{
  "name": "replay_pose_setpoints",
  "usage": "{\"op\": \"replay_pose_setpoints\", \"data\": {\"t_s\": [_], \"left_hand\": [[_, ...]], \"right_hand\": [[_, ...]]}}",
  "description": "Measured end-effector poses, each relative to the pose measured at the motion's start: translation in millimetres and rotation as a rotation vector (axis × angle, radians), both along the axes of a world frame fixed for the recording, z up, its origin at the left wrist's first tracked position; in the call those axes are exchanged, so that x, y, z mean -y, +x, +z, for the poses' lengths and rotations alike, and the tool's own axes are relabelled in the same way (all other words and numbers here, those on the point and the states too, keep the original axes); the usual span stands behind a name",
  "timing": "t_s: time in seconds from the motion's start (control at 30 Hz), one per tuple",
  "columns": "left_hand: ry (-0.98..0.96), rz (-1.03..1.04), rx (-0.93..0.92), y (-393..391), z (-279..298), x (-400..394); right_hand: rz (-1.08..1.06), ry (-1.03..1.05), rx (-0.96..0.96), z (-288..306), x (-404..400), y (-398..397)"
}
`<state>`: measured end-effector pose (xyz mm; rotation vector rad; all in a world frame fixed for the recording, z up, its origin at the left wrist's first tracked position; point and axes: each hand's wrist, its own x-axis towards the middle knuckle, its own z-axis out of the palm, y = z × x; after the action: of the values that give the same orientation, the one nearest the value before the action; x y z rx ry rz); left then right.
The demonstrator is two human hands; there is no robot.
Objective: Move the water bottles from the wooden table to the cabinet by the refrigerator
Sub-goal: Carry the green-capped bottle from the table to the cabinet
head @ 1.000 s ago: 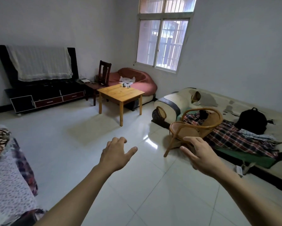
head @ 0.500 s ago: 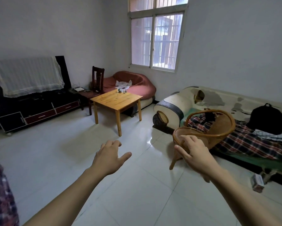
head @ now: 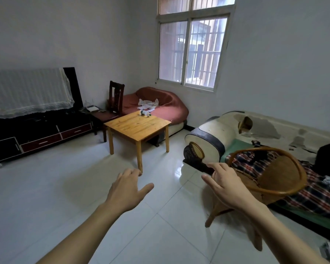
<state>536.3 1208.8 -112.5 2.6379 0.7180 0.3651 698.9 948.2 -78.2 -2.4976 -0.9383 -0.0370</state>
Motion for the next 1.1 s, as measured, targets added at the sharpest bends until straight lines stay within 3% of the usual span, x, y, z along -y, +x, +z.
{"op": "replay_pose_setpoints", "data": {"t_s": [0.2,0.37,0.63,0.93,1.1], "left_hand": [[-0.045,-0.052,0.124,83.9,-3.8,-88.8],[-0.04,-0.077,0.1,146.2,-1.4,-155.9],[-0.02,-0.12,-0.002,220.5,-25.5,-224.2],[0.053,-0.075,-0.029,381.6,-14.0,-285.3],[0.048,-0.05,-0.031,467.6,-2.6,-308.9]], "right_hand": [[-0.03,-0.038,0.033,9.0,-79.7,61.5],[-0.067,-0.046,0.116,20.3,-139.8,121.1],[-0.048,-0.059,0.051,0.5,-218.3,209.1],[0.005,0.11,0.008,-18.6,-284.2,378.1],[0.011,0.09,0.036,-10.8,-305.8,470.0]]}}
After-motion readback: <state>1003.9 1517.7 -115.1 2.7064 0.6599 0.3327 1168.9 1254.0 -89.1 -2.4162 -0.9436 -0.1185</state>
